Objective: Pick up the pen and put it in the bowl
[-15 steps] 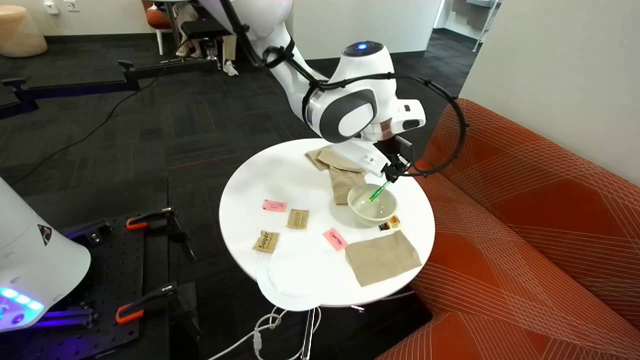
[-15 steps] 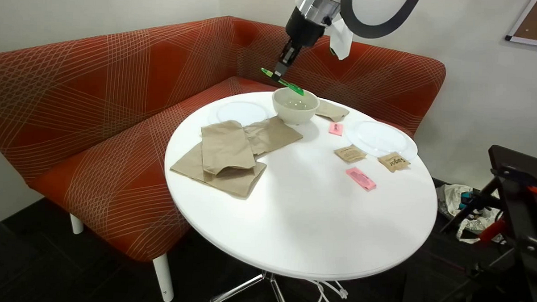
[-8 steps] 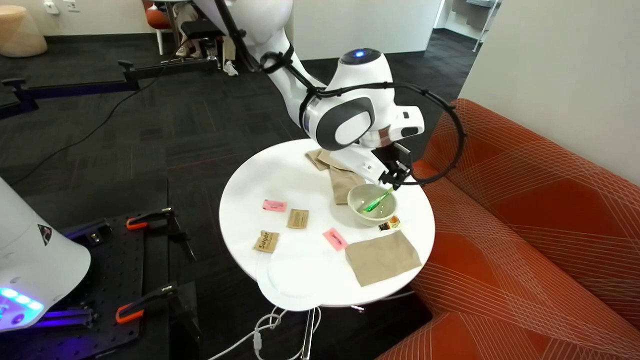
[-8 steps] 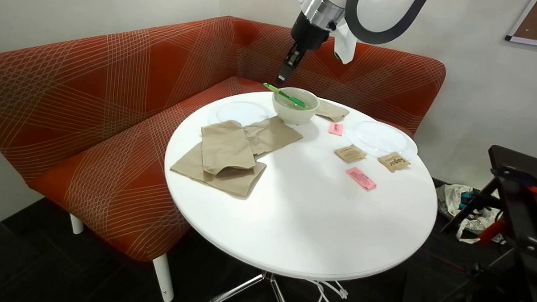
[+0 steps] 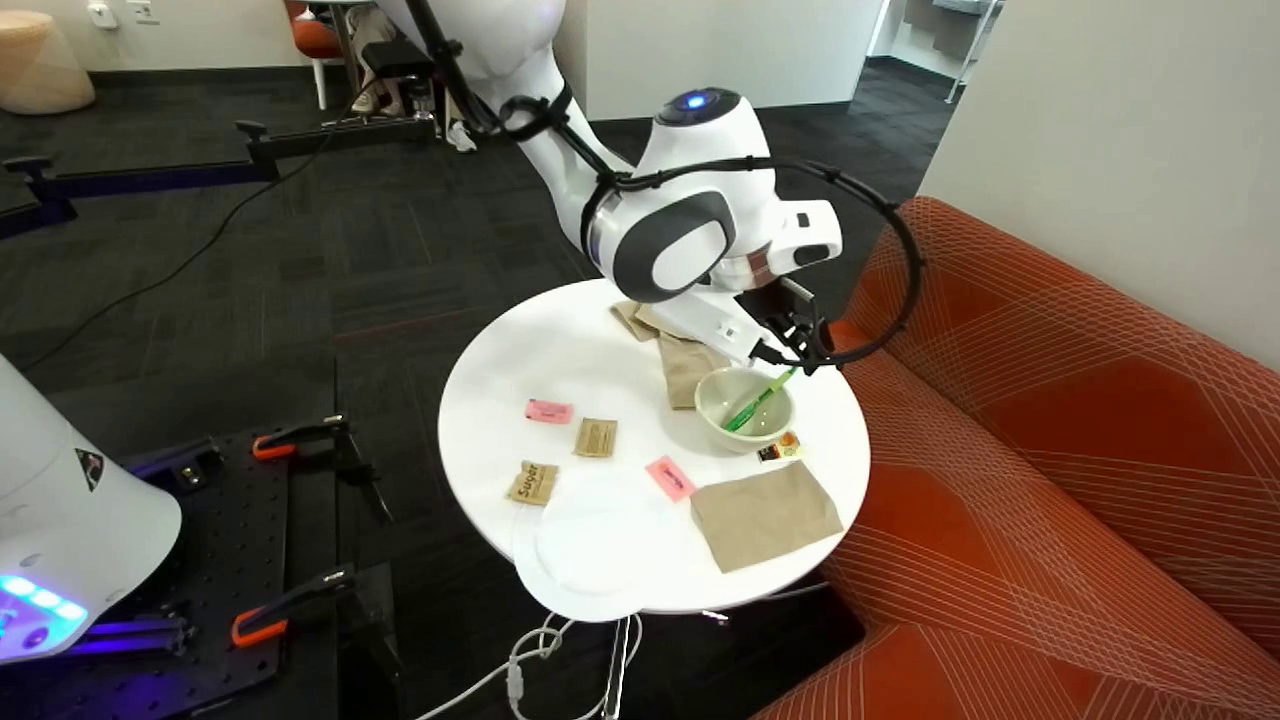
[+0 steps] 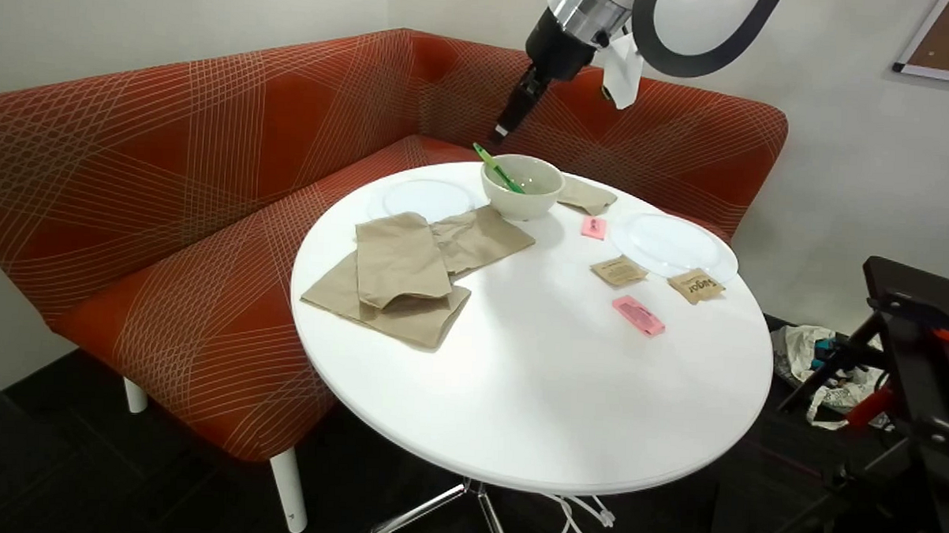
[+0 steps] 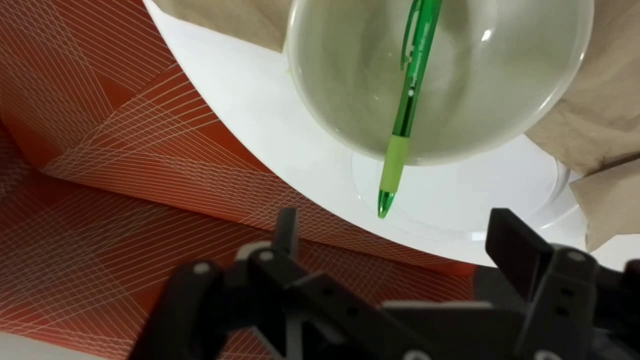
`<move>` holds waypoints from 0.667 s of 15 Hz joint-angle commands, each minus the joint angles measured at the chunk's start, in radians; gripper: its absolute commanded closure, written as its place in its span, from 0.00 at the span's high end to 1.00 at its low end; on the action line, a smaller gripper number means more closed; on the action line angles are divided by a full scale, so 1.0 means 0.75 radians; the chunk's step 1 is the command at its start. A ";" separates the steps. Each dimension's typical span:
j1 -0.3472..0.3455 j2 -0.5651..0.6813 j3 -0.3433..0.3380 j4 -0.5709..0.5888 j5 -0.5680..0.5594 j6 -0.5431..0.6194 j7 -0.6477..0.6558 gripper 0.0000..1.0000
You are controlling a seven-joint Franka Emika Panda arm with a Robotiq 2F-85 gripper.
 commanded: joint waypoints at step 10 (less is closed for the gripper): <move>0.005 -0.119 0.005 -0.095 0.006 0.018 -0.004 1.00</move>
